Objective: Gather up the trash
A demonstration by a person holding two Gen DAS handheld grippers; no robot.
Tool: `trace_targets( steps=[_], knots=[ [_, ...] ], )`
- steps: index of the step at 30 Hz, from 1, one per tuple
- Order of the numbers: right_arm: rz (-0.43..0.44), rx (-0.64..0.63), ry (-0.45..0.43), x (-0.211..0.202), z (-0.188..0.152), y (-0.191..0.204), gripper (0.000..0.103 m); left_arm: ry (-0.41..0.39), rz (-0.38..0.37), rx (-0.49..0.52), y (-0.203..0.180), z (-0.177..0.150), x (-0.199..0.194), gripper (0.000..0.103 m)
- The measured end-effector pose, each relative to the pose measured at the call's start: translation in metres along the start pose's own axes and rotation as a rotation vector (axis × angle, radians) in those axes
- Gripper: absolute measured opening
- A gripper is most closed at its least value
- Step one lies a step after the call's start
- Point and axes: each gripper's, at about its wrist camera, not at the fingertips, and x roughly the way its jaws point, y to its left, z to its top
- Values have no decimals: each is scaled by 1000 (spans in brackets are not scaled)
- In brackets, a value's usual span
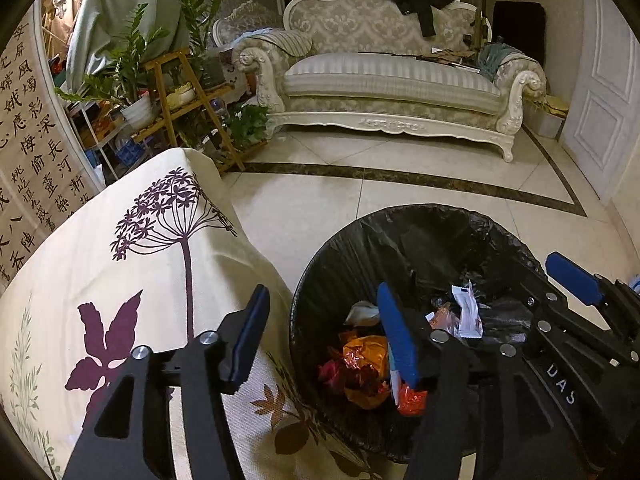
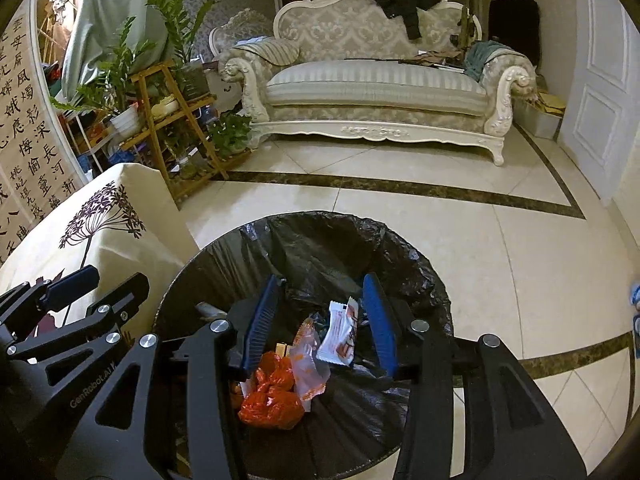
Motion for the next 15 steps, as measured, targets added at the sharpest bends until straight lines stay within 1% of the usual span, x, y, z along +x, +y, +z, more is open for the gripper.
trace_targets(
  steps=[2,4,7,9,11,15],
  knots=[
    [-10,3,-11,-3,0,-1,53,-9,2,-4,0,0,-2,62],
    [-17,7,-18,-6,0,-3,56,-14,4,-11,3,0,-3,65],
    [-33,19,-30,-12,0,-5,65,-23,8,-22,7,0,-5,70],
    [-38,27,-33,-16,-1,-8,66,-28,12,-32,9,0,-7,72],
    [-41,34,-33,-19,-3,-10,72,-32,12,-41,12,-1,-8,73],
    [-48,37,-37,-26,-7,-11,73,-35,0,-47,15,-5,-13,74]
  ],
)
